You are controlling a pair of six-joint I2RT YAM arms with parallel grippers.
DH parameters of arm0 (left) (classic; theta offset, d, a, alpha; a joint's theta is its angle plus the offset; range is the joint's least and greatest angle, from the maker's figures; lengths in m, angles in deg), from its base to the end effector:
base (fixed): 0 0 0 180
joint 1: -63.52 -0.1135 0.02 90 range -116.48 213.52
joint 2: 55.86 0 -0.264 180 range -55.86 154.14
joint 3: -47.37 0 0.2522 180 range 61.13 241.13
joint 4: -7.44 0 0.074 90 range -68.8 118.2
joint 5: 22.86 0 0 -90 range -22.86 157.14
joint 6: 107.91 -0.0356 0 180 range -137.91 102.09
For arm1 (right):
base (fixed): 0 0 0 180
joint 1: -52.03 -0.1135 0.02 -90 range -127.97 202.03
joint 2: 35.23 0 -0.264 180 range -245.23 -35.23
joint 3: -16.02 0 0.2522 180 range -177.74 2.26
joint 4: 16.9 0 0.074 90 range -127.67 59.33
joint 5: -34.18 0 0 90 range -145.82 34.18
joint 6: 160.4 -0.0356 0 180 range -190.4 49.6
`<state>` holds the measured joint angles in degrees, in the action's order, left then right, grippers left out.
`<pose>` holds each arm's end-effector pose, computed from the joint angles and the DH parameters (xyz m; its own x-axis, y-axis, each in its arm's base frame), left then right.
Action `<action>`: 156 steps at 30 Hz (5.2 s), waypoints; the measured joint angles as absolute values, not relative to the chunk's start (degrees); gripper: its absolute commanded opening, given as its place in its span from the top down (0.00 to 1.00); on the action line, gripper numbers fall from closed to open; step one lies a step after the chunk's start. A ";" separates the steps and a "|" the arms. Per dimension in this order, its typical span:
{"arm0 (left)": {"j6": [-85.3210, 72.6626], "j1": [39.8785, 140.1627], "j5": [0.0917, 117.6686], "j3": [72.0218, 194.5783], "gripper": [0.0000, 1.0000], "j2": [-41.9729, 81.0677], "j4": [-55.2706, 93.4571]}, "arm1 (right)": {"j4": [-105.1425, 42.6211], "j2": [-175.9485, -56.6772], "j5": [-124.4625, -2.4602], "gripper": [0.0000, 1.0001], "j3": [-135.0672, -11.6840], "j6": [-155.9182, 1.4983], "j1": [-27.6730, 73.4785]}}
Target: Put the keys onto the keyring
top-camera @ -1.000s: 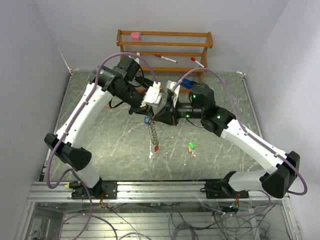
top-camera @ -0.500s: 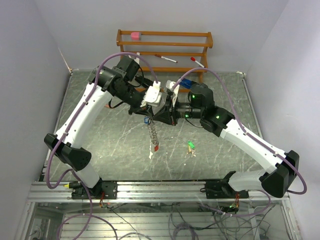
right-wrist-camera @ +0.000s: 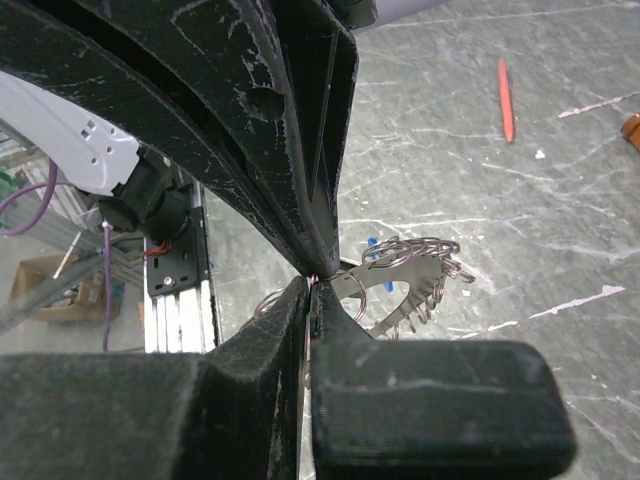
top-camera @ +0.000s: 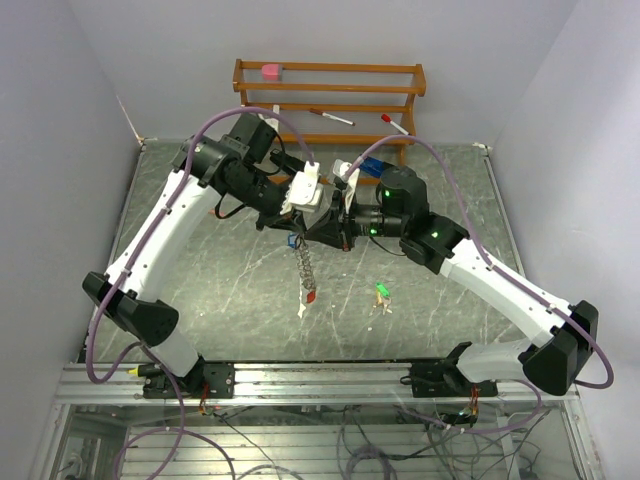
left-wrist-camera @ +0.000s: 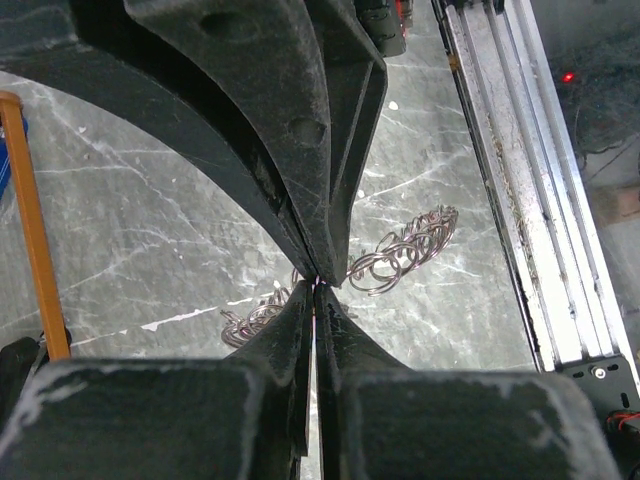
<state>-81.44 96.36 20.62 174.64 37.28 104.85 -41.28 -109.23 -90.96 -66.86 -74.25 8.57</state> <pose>0.2276 -0.1776 0.4306 0.2449 0.5751 -0.7806 0.9603 -0.2548 0.1136 0.2006 0.2183 0.3786 -0.2583 -0.1692 -0.9511 -0.9499 0.2239 0.2182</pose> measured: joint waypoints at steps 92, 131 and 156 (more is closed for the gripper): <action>-61.00 92.34 7.79 160.42 0.93 30.05 79.41 | -22.33 -95.83 -78.15 1.00 -55.91 -85.20 8.00; -66.16 94.22 15.26 163.50 0.93 29.02 85.31 | -26.00 -96.95 -78.61 1.00 -55.87 -85.86 8.02; -65.50 94.81 15.79 165.57 0.93 28.98 84.94 | -27.24 -96.77 -77.03 0.37 -54.03 -87.10 8.11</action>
